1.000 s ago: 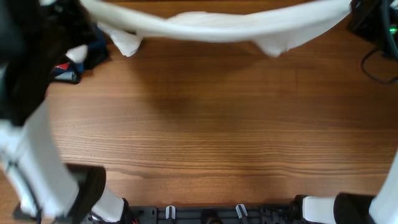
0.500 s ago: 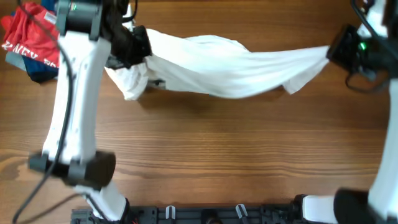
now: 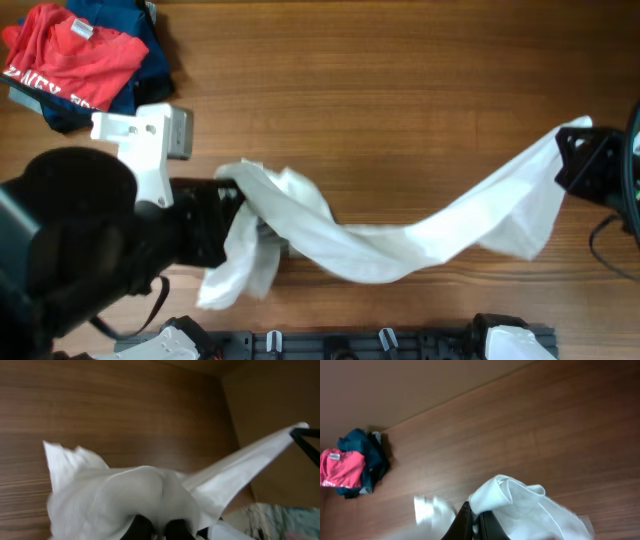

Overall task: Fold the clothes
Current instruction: 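Lay the shirt back down on the table with both grippers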

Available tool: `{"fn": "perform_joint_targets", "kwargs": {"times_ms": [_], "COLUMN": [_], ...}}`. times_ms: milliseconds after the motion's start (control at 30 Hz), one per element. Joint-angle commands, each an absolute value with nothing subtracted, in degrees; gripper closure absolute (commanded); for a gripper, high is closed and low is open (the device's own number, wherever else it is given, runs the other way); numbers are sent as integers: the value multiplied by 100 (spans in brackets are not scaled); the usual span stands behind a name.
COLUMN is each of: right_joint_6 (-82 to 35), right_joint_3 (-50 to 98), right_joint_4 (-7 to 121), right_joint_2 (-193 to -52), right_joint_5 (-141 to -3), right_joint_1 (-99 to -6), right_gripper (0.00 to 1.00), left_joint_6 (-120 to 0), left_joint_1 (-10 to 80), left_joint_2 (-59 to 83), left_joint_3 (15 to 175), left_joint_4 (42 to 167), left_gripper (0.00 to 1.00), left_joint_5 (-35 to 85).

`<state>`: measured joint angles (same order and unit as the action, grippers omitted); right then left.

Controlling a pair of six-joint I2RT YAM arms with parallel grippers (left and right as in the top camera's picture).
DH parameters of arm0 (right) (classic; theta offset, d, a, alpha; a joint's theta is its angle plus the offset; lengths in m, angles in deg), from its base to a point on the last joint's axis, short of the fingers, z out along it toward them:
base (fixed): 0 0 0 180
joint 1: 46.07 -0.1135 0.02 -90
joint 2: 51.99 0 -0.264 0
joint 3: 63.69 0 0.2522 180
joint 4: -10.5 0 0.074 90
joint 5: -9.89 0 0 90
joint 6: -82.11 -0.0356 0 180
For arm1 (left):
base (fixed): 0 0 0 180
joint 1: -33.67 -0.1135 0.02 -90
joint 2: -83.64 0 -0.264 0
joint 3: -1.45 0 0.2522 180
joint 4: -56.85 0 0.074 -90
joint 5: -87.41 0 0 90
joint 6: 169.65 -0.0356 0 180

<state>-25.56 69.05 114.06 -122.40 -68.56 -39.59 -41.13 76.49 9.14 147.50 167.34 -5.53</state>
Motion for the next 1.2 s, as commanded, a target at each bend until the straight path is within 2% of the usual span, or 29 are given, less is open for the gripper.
{"fn": "perform_joint_targets", "kwargs": {"times_ms": [0,133,367,467,633,733,800,900,967,1000,1033,1167], "right_joint_6": [-2455,-2462,-2746,-2713,-2481,-2440,-2363,-2291,-2350,-2479,-2597,-2580], "right_joint_3": [6969,6969,7058,7543,8813,8955,8905,8617,8147,7788,7128,5705], "right_joint_4": [11039,10296,7776,7487,8189,8731,9146,9813,10106,10150,10161,10228], "right_joint_2": [-12808,-13652,-15066,-15184,-15162,-15132,-15184,-15377,-15501,-15567,-15591,-15591], "right_joint_5": [-6814,-6849,-6709,-6679,-6698,-6698,-6773,-7214,-7286,-7288,-7238,-6899], "right_joint_1": [-3946,-3946,-3944,-3859,-3330,-3100,-3072,-3072,-3072,-3072,-3076,-3078], "right_gripper": [96,95,96,96,96,96,96,96,96,96,95,96], "left_joint_6": [-3929,-4478,-5868,-5980,-6167,-6172,-6172,-6165,-6141,-6139,-6122,-5925], "left_joint_1": [7614,6845,5160,4600,4039,3958,3960,3960,3960,3960,3960,3962], "left_joint_2": [298,-797,-2839,-2946,-2714,-2539,-2581,-2913,-3206,-3446,-3757,-3895], "left_joint_3": [14752,14752,14776,15154,16778,17043,17014,16732,16433,16158,15633,13651], "left_joint_4": [16710,16351,13604,13121,13676,14277,14902,15927,16336,16574,16716,16714], "left_gripper": [96,96,96,96,96,96,91,83,83,86,96,96], "left_joint_5": [-1917,-2262,-1670,-1425,-767,-748,-750,-724,-522,-339,-190,190]}}
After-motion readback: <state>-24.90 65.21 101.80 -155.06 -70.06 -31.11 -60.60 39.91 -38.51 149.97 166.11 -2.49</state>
